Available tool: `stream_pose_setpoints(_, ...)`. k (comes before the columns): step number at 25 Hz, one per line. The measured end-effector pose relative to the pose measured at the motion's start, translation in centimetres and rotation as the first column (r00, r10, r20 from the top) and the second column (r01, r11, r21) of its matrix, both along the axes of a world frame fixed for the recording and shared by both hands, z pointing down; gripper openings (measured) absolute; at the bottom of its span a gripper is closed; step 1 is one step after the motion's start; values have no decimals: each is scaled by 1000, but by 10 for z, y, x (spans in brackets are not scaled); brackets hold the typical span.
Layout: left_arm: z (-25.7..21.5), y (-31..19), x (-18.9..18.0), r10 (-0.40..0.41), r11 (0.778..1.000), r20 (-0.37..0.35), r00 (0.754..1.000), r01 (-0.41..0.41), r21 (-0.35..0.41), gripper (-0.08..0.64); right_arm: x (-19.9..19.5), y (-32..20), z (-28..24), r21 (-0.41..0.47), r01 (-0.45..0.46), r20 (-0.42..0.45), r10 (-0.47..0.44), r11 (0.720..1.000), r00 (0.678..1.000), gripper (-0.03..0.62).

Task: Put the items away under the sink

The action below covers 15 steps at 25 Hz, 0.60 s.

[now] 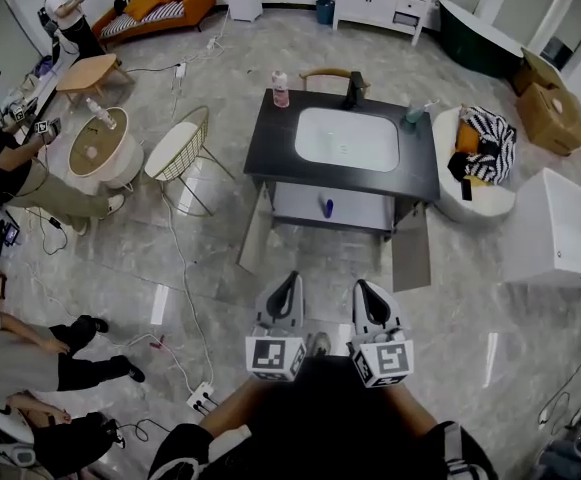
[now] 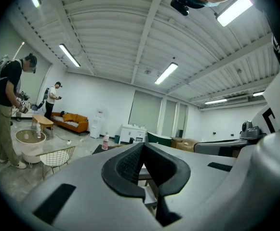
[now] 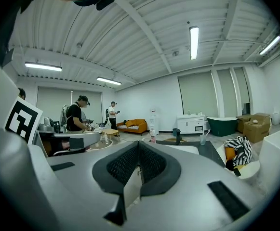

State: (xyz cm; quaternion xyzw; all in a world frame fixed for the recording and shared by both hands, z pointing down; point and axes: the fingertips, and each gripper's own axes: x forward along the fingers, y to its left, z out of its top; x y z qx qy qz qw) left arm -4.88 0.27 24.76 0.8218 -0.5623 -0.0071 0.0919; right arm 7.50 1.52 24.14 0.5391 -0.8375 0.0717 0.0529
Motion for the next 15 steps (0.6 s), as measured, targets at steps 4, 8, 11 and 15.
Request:
stream_pose_setpoints(4, -3, -1, -3, -2, 1000, 2, 1000, 2, 8, 15, -4, 0, 3, -10, 1, -2, -1, 1000, 1000, 11)
stream_pose_setpoints(8, -6, -1, -5, -6, 1000, -4, 1000, 6, 17, 15, -6, 2, 1, -9, -1, -6, 1, 1000, 1000, 11)
stream_pose_setpoints(11, -8, 1, -5, -1, 1000, 0, 1000, 1, 18, 15, -8, 3, -2, 1, 1, -9, -1, 1000, 1000, 11)
stream_pose_setpoints(15, -7, 1, -7, 0, 1000, -1, 1000, 0, 21, 15, -10, 3, -1, 1, -3, -8, 3, 1000, 1000, 11)
